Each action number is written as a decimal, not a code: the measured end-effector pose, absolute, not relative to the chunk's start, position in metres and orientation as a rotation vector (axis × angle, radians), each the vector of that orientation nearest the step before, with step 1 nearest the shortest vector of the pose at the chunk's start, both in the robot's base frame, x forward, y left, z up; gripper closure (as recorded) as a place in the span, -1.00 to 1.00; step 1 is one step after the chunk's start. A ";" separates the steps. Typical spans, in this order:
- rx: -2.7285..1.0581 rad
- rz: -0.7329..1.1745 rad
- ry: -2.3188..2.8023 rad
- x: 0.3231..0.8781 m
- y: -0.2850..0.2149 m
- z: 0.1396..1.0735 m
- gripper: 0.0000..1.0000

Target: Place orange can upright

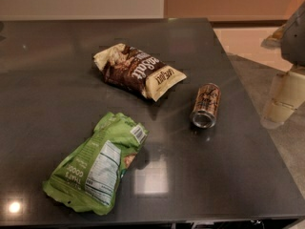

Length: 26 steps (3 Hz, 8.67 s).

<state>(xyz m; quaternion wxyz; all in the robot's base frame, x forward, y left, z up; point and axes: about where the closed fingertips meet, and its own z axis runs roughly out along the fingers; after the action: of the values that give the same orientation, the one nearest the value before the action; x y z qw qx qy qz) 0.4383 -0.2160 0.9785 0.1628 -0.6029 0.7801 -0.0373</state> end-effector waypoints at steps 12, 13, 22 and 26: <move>-0.155 -0.155 2.968 0.561 -0.163 0.885 -1.00; 0.094 -0.150 2.952 0.557 -0.170 0.880 -1.00; -0.718 0.238 2.767 0.556 -0.105 0.902 1.00; -1.128 0.335 2.439 0.536 -0.085 0.929 1.00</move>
Offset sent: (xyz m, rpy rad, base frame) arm 0.0485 0.0142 -0.0280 0.0159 0.0830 -0.1784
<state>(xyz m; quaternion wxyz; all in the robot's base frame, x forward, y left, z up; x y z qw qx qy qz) 0.5361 -0.0847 0.9292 0.2153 -0.4067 0.8796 0.1208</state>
